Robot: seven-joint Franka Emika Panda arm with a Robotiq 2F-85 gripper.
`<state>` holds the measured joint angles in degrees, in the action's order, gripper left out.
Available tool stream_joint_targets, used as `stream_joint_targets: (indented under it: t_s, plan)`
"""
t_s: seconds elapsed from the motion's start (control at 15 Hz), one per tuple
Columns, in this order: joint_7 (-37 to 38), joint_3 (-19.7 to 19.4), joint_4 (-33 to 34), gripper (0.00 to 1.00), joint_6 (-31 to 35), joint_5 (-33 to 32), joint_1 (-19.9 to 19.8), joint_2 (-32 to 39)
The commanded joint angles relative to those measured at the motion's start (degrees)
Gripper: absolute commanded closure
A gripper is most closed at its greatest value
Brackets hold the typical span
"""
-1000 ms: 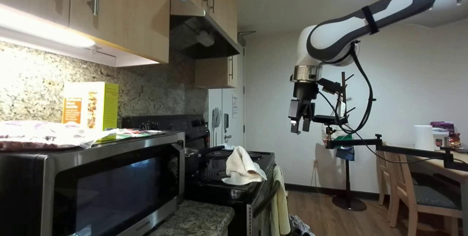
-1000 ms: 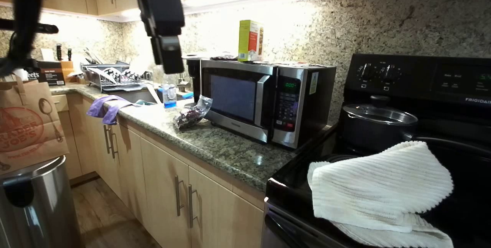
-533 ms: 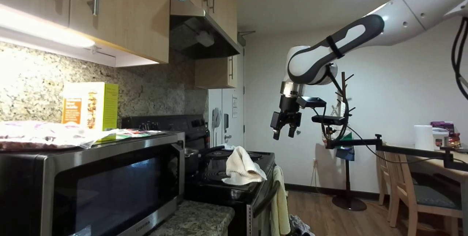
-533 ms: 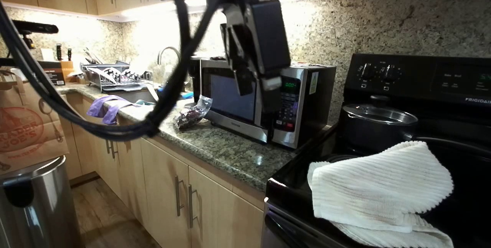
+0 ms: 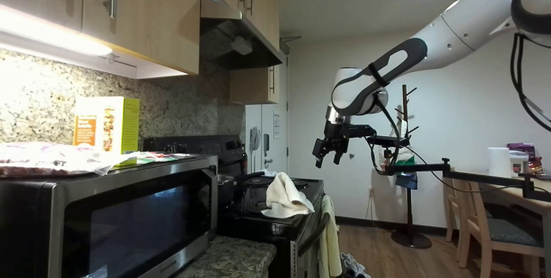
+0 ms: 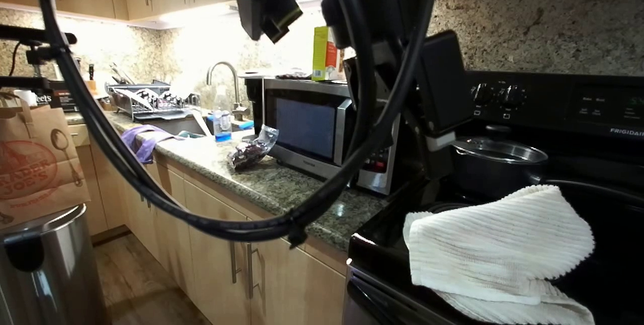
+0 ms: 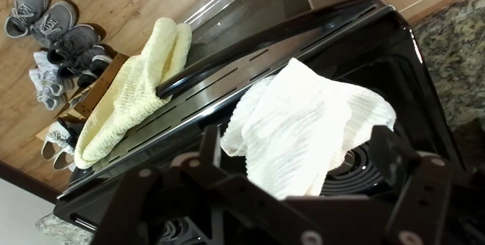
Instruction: Pick up the white towel and hang it next to the other towel
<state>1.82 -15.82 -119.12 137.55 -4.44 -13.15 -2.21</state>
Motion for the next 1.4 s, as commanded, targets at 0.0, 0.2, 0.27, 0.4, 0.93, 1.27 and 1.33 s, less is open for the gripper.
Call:
stream_joint_targets:
  t_s: [0.0, 0.2, 0.27, 0.4, 0.93, 1.27, 1.33]
  plan:
    - [-0.1, 0.5, 0.2, 0.0, -0.1, 0.1, -0.5, 0.0]
    - [-3.3, 0.5, 0.6, 0.0, 2.5, 6.0, -0.3, 3.9]
    - [-3.3, 0.5, 0.6, 0.0, 3.7, 6.4, -0.4, 4.9]
    - [-4.9, 0.8, 0.8, 0.0, 6.0, 9.0, -0.6, 7.4]
    - [-18.3, 4.4, 1.2, 0.0, 15.7, 19.4, -3.2, 14.1]
    - [-27.6, 8.7, 2.8, 0.0, 20.7, 25.9, -6.6, 17.9]
    - [-29.1, 8.4, 3.4, 0.0, 21.4, 27.1, -6.3, 18.8]
